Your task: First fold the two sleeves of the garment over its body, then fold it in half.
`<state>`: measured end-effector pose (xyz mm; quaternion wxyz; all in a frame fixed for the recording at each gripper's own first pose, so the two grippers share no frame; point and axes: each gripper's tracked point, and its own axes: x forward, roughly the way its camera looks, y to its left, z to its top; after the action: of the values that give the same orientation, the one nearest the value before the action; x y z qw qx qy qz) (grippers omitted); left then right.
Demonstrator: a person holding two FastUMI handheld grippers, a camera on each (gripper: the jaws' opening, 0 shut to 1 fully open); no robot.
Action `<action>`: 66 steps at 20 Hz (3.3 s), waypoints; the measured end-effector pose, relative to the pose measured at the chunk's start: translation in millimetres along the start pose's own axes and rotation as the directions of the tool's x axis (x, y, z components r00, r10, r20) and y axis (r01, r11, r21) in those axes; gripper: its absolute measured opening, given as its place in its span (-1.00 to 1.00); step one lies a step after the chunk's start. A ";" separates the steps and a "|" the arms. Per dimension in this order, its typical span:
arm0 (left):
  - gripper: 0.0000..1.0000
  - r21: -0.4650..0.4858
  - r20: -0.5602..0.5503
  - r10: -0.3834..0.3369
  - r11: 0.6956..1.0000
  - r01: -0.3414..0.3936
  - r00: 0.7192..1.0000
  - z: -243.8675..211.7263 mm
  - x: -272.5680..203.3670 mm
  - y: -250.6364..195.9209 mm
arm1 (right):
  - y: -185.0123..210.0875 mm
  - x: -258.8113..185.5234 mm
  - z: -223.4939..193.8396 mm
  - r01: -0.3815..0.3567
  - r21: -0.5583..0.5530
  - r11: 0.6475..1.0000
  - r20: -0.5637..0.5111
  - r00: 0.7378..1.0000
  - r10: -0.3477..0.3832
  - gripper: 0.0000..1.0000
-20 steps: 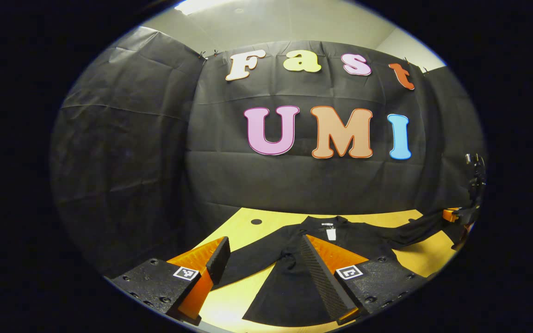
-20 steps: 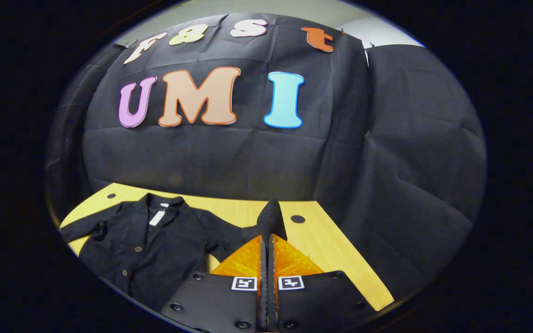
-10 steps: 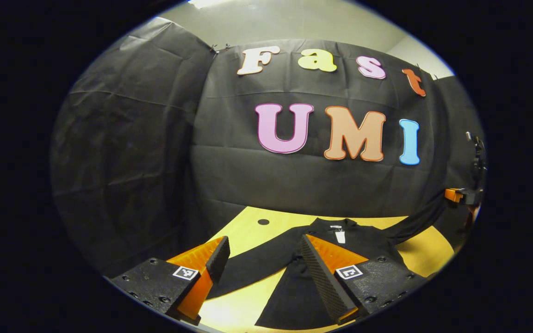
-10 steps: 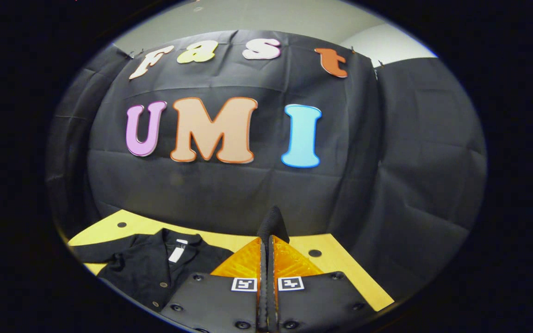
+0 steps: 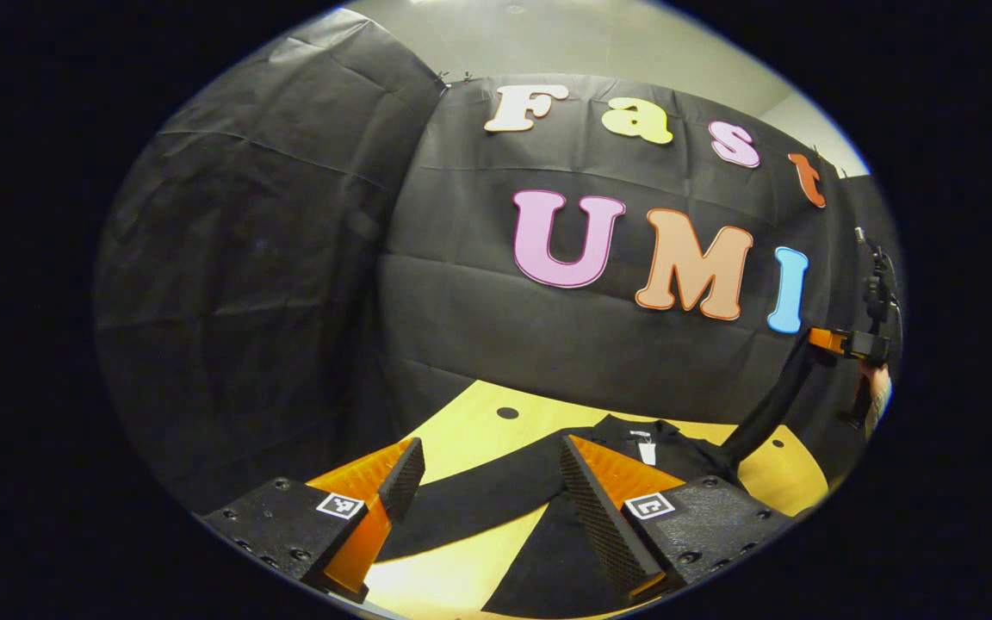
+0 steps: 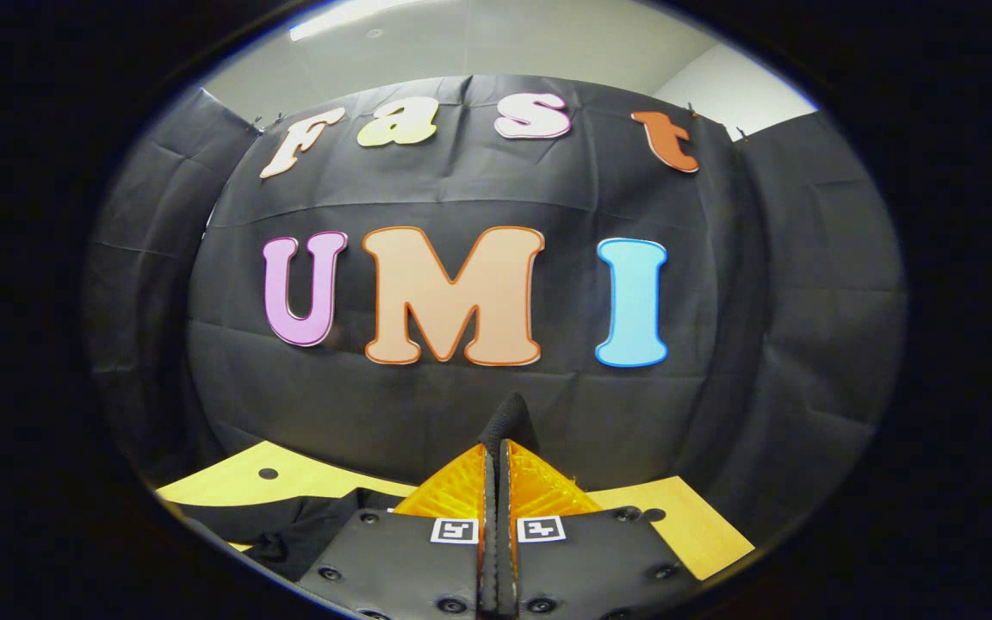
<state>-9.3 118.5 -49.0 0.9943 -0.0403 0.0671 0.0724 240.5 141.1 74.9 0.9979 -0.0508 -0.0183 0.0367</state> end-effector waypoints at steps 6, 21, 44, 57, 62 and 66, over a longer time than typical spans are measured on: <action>0.87 -0.018 0.001 0.064 0.998 -0.064 0.998 -6.0 -15.2 19.3 | 83.9 37.2 -2.8 -0.144 0.006 0.990 -0.015 0.989 0.144 -0.96; 0.84 0.015 -0.004 0.220 0.975 -0.220 0.976 -20.4 -33.5 55.4 | 292.5 81.9 -151.8 -0.476 0.005 0.879 -0.229 0.855 0.465 -0.96; 0.89 0.015 -0.141 0.241 0.970 -0.241 0.960 -106.9 -1.8 86.2 | 286.5 103.4 -248.0 -0.444 0.037 0.895 -0.391 0.818 0.422 1.00; 0.90 0.053 -0.309 0.240 0.970 -0.236 0.920 -193.2 39.6 121.0 | 154.2 39.3 -149.7 -0.336 0.112 0.935 -0.205 0.913 0.353 1.00; 0.91 0.060 -0.368 0.270 0.962 -0.267 0.890 -219.5 36.9 127.9 | 75.1 7.1 -115.5 -0.248 0.092 0.964 -0.140 0.956 0.259 0.99; 0.91 0.063 -0.414 0.294 0.953 -0.295 0.862 -237.5 30.8 134.6 | 10.7 -22.2 -100.5 -0.167 0.040 0.985 -0.129 0.977 0.171 0.99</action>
<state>-29.6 234.2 -297.4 0.9337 -0.0452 0.2839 0.2133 221.7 140.0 -26.9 0.9908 -0.0400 0.0526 0.1181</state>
